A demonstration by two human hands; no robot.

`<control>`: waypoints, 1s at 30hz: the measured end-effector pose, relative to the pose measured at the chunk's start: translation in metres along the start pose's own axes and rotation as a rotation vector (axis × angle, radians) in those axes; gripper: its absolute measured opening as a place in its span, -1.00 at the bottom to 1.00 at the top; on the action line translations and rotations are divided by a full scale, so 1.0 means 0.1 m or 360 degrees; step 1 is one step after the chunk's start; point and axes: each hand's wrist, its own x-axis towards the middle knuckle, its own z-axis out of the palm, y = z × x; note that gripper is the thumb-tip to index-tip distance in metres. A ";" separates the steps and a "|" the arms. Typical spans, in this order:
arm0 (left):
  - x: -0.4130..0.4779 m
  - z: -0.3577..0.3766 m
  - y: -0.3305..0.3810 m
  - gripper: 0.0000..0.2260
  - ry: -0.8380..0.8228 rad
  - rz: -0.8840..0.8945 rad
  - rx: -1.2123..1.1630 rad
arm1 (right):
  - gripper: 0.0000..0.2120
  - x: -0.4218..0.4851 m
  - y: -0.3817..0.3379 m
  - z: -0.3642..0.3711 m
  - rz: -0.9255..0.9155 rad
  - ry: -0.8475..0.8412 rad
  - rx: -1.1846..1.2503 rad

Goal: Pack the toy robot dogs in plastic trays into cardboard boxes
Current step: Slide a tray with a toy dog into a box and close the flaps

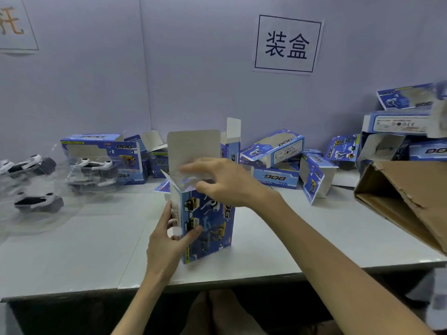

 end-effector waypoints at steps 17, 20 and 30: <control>0.21 -0.09 0.43 -0.30 0.0208 0.0881 0.0276 | -0.33 -0.12 0.15 0.18 -0.0049 -0.0109 -0.0092; 0.31 -0.14 0.53 -0.44 0.0100 0.0962 0.0511 | -0.35 -0.10 0.16 0.19 -0.0008 -0.0111 -0.0082; 0.48 -0.31 0.88 -0.70 -0.0249 0.0915 0.0937 | -0.55 0.00 0.20 0.22 0.0153 0.0215 0.0280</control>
